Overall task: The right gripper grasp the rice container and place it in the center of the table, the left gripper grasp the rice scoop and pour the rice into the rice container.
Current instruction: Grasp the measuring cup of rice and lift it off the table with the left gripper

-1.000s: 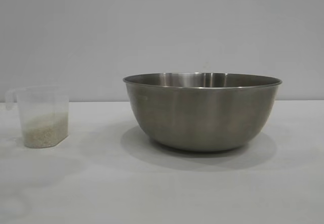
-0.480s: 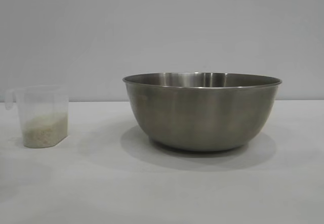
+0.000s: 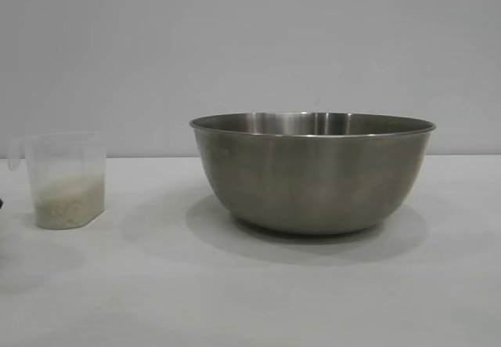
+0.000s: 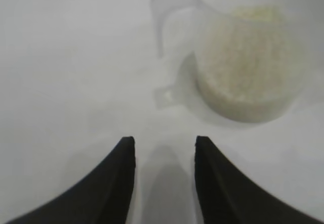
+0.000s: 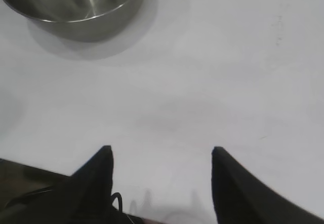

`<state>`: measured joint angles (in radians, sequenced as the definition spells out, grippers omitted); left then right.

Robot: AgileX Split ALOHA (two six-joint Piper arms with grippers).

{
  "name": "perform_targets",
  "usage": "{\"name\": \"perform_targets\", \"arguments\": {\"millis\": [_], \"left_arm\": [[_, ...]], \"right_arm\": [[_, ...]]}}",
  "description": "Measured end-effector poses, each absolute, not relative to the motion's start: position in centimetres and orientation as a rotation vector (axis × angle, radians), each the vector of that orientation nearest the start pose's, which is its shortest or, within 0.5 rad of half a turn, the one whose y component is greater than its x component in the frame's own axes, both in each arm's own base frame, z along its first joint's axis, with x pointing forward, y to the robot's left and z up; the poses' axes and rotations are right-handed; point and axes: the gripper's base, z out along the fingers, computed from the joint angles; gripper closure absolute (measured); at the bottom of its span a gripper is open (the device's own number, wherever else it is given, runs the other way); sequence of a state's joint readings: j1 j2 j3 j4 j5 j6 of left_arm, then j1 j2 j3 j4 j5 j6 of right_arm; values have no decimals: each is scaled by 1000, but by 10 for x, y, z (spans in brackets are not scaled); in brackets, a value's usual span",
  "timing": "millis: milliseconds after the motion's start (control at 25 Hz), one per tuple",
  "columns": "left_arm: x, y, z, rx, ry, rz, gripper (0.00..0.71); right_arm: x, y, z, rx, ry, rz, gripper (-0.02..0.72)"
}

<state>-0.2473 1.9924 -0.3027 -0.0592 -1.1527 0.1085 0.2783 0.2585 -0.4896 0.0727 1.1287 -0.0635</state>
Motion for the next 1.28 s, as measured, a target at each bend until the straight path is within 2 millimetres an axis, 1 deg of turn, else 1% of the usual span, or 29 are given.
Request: {"name": "perform_targets", "arguments": {"millis": [440, 600, 680, 720, 800, 880, 1040, 1160, 1280], "left_arm": [[261, -58, 72, 263, 1961, -34, 473], [271, -61, 75, 257, 1929, -38, 473], [278, -63, 78, 260, 1906, -38, 611], [280, -63, 79, 258, 1896, -38, 652], [286, -67, 82, 288, 1868, -54, 710], [291, -75, 87, 368, 1829, -89, 710], [300, -88, 105, 492, 1730, -148, 710], [306, -95, 128, 576, 1616, -137, 710], [312, -104, 151, 719, 1468, -97, 710]], "right_arm": [[28, 14, 266, -400, 2351, 195, 295], [28, 14, 266, -400, 2351, 195, 295], [28, 14, 266, -400, 2351, 195, 295], [28, 14, 266, -400, 2351, 195, 295], [28, 14, 266, -400, 2351, 195, 295], [28, 14, 266, -400, 2351, 195, 295], [28, 14, 266, -400, 2351, 195, 295], [28, 14, 266, -400, 2351, 195, 295], [28, 14, 266, -400, 2351, 195, 295]]}}
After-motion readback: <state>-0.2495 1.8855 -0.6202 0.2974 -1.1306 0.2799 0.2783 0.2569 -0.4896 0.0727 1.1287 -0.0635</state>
